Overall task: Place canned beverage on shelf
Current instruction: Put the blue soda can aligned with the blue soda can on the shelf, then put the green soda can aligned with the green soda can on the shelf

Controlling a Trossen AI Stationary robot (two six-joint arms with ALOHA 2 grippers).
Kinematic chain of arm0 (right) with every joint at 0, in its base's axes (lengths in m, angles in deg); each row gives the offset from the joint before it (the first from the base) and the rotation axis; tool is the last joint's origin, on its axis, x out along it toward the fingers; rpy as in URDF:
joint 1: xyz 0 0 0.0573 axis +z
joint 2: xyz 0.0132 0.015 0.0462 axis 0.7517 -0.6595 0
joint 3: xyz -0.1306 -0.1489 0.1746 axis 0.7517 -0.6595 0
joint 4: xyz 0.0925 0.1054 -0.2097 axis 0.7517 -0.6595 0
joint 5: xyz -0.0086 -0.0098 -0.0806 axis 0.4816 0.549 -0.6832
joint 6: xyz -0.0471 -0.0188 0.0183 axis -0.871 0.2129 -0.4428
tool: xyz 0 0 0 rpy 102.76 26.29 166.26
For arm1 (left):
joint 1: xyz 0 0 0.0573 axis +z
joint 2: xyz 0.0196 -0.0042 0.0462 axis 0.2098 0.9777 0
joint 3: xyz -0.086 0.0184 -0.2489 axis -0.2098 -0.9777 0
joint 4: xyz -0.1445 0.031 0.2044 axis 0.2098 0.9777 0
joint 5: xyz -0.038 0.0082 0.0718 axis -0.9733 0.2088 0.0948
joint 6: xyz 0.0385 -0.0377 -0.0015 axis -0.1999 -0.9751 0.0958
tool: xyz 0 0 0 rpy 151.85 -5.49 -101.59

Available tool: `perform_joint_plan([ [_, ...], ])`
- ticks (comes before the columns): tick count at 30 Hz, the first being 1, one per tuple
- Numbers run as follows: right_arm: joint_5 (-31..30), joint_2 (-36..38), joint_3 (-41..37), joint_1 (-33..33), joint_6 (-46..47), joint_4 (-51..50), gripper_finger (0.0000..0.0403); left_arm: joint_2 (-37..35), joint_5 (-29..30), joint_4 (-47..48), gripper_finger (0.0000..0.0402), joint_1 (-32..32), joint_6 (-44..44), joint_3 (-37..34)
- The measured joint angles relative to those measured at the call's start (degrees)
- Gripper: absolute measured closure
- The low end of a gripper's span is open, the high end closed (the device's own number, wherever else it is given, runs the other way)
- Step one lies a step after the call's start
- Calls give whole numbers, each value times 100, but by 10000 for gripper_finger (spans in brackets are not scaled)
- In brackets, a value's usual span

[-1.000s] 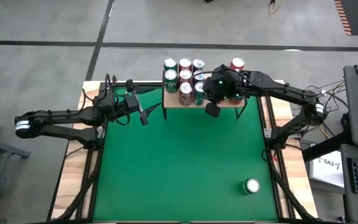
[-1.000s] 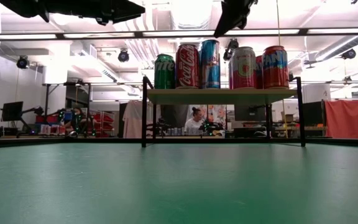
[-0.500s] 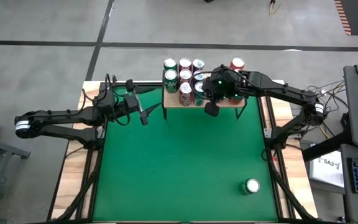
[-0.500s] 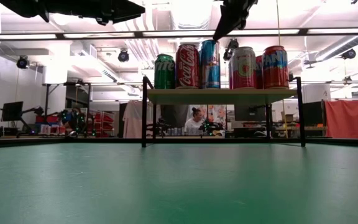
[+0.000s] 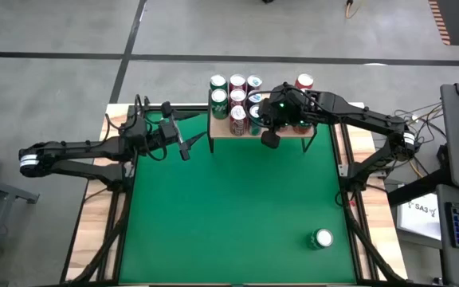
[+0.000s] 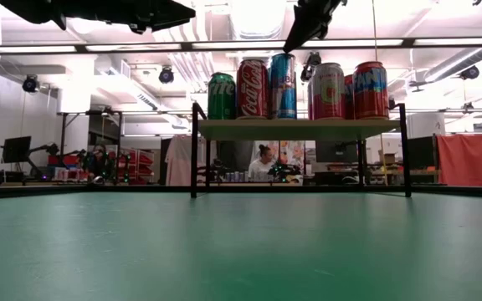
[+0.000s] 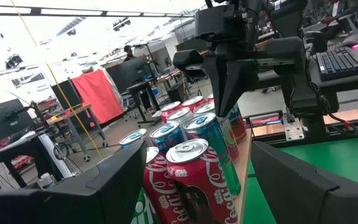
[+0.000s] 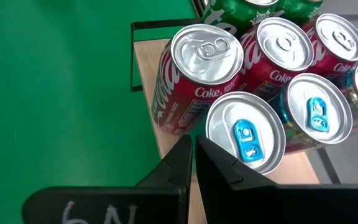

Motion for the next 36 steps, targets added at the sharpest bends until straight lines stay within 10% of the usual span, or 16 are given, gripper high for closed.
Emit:
perform_joint_plan([
  [22, 1182, 17, 363, 1045, 2116, -39, 390, 0, -9, -273, 128, -507, -530, 10],
  [36, 1425, 11, 365, 2665, 5564, -1438, 390, 0, -2, -481, 128, -2014, -1559, 37],
])
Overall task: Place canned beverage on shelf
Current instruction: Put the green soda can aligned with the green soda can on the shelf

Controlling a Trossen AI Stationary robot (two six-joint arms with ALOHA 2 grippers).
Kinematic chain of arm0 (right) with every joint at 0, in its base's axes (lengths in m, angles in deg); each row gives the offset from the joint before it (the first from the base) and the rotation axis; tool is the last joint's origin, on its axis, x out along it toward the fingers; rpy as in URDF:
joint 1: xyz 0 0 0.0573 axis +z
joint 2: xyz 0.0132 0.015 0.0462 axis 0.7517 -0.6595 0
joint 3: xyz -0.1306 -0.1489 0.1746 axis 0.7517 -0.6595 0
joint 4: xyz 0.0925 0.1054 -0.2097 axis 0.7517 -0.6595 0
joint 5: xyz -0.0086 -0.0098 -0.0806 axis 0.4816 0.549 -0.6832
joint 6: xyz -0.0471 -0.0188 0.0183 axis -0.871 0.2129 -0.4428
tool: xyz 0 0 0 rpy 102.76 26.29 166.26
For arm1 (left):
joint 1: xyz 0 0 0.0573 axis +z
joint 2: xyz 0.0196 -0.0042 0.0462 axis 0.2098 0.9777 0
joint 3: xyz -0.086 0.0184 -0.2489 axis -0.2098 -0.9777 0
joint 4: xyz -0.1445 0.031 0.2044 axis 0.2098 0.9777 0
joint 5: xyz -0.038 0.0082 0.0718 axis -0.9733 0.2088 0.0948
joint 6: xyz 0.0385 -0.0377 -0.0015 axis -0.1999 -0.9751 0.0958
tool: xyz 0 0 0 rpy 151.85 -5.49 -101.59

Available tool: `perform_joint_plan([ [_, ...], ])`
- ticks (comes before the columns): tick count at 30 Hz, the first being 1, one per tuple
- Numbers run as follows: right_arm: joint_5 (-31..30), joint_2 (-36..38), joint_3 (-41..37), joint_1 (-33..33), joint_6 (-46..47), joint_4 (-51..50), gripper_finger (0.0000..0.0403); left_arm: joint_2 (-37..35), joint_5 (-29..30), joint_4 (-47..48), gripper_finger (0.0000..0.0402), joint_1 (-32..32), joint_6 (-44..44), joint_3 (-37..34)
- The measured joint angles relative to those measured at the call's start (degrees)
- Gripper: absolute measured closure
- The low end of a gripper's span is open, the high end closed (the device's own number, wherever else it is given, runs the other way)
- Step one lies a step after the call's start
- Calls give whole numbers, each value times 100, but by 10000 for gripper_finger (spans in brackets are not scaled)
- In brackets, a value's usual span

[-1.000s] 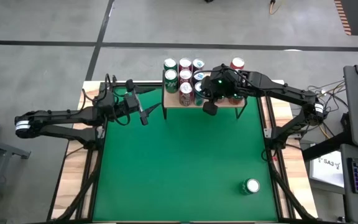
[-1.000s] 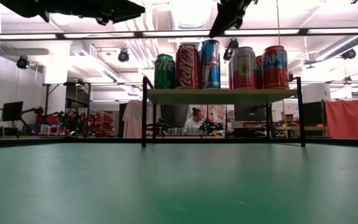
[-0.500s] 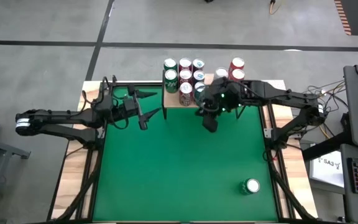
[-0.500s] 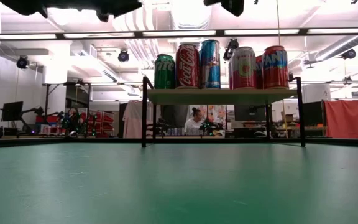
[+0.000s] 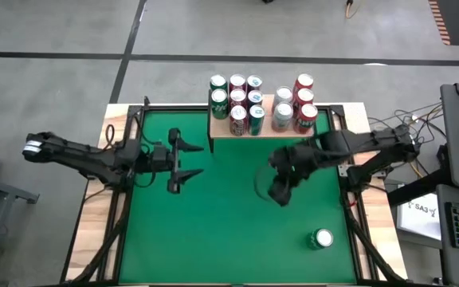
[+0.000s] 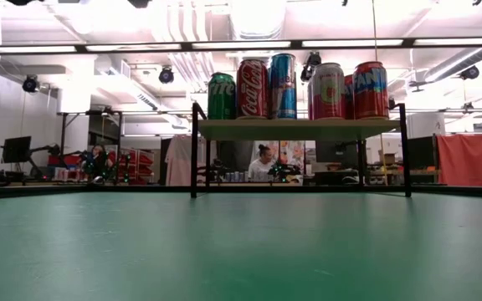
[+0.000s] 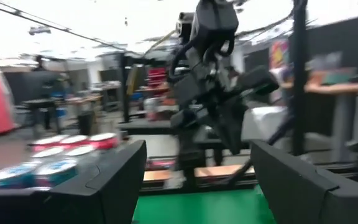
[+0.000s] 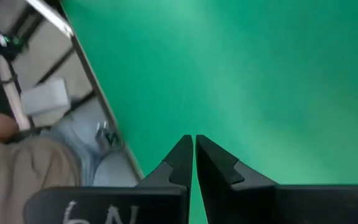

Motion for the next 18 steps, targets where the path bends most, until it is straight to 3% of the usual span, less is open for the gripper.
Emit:
perform_joint_plan([
  [8, -24, -35, -206, 1513, 2206, -531, 390, 225, 7, -424, 128, -835, -463, -35],
  [18, -649, -40, -692, 3226, 5039, -505, 390, 873, 21, -1470, 128, -1666, -594, -35],
])
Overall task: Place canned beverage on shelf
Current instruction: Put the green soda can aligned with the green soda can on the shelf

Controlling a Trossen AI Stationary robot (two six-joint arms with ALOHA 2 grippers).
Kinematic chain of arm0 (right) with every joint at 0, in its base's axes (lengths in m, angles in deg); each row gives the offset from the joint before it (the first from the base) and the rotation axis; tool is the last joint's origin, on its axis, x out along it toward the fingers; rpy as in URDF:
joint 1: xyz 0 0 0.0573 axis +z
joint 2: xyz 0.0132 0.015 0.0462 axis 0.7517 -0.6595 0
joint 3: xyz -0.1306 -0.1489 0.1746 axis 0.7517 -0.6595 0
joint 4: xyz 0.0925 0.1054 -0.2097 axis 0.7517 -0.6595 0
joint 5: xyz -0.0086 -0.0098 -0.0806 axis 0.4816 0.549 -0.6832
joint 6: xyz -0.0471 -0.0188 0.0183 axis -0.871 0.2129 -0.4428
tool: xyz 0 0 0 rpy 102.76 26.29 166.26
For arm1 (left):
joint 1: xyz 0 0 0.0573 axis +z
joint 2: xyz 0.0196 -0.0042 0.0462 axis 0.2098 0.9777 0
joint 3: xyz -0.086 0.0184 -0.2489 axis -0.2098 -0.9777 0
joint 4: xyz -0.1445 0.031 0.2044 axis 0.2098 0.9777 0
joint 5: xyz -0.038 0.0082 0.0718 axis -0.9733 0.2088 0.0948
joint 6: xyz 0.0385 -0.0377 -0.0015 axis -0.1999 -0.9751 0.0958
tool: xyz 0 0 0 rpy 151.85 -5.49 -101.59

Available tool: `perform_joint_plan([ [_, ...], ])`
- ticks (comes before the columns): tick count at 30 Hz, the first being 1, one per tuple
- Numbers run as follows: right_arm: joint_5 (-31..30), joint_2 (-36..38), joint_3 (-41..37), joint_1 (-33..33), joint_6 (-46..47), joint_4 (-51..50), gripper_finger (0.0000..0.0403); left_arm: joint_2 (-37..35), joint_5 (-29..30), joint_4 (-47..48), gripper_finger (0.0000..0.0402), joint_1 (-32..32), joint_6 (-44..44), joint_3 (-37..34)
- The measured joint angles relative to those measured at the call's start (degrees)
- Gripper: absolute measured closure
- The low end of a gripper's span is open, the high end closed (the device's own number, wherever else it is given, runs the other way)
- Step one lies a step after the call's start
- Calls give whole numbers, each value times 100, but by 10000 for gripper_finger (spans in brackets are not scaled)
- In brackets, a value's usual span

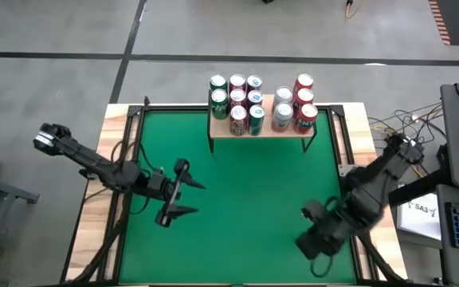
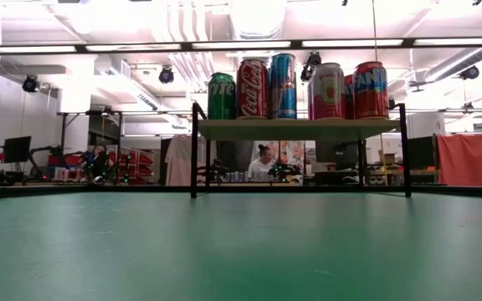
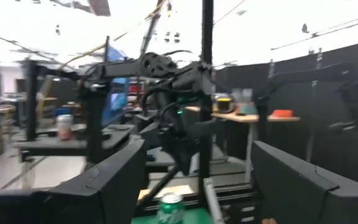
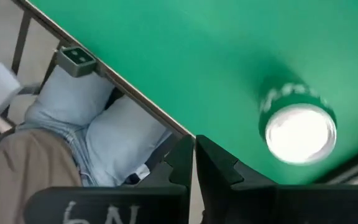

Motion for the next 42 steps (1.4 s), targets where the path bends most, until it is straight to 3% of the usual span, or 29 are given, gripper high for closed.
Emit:
perform_joint_plan([
  [9, -178, 9, -275, 914, 1681, -611, 390, 436, 619, -381, 128, -418, -38, 32],
  [19, -147, 2, -643, 1051, 1990, -452, 375, 861, 689, -799, 128, -461, -303, 50],
  [23, 31, 2, -658, 1051, 2171, -423, 319, 960, 689, -854, 128, -464, -334, 50],
  [34, 64, -352, -658, 1022, 2294, -725, 103, 963, 689, -899, 128, -499, -264, 48],
  [38, 213, -507, -662, 1009, 2230, -908, 56, 960, 689, -897, 128, -497, -257, 46],
  [42, 188, -607, -663, 1009, 2185, -927, 36, 960, 689, -891, 128, -497, -262, 42],
])
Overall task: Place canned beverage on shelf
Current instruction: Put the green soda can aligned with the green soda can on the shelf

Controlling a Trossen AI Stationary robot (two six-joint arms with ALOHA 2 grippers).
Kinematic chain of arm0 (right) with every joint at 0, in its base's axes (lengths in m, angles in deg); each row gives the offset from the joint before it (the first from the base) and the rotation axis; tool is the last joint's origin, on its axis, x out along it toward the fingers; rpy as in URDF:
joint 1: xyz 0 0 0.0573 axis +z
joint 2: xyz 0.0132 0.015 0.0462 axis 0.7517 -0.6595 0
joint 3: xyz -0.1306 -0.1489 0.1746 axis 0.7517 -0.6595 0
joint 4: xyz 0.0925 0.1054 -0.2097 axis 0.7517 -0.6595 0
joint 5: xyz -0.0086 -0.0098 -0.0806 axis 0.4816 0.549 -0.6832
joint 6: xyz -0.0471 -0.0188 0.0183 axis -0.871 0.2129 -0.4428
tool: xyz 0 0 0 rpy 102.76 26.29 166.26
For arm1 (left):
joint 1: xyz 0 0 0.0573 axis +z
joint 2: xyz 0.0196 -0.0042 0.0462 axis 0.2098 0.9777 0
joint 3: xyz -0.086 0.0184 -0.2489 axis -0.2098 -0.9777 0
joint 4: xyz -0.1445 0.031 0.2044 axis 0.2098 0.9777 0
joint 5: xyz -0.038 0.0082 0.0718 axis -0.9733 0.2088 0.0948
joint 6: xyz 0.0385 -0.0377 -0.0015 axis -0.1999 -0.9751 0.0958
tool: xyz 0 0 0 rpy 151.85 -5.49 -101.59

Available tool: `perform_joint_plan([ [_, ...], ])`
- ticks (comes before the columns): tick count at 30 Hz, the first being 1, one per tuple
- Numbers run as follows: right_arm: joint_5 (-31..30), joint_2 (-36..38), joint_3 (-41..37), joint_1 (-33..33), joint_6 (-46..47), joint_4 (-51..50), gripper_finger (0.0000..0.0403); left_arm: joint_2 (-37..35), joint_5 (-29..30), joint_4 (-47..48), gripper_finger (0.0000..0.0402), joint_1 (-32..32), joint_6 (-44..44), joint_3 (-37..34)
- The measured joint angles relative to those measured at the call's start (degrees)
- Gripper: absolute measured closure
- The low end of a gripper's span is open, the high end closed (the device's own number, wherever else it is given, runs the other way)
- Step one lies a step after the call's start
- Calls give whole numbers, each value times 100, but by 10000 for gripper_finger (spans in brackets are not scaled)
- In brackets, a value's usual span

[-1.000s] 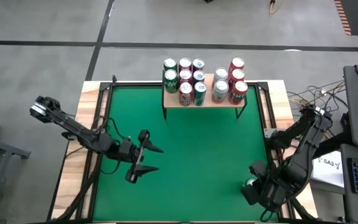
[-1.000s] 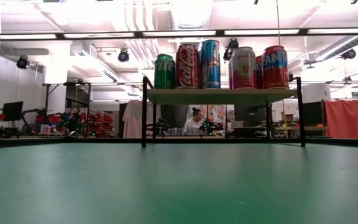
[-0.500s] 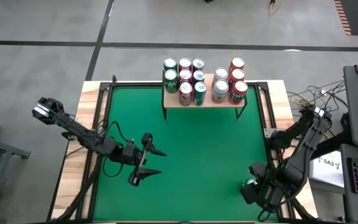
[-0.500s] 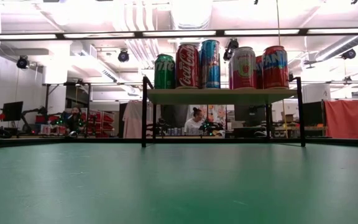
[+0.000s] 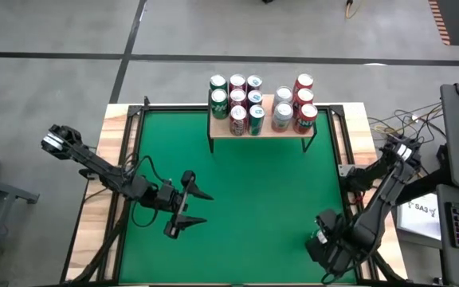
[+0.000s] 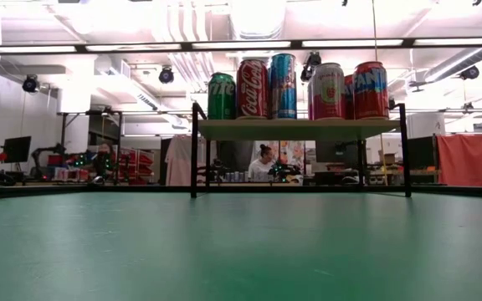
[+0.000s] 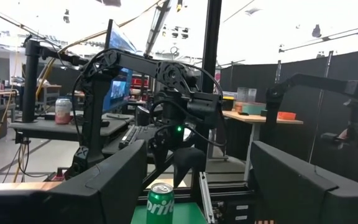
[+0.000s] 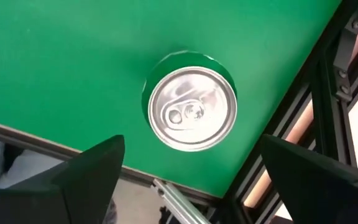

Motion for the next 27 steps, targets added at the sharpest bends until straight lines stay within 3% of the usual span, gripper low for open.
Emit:
perform_joint_plan([
  [10, -194, -21, -303, -14, 110, 3, 35, -4, 0, 5, 128, 0, -2, -4],
  [22, -201, -37, -1064, -67, 252, 1021, 35, -4, 0, -1, 128, 0, -2, -7],
  [27, -225, -89, -1211, -68, 396, 1031, 68, -4, 0, 1, 128, 0, -4, -9],
])
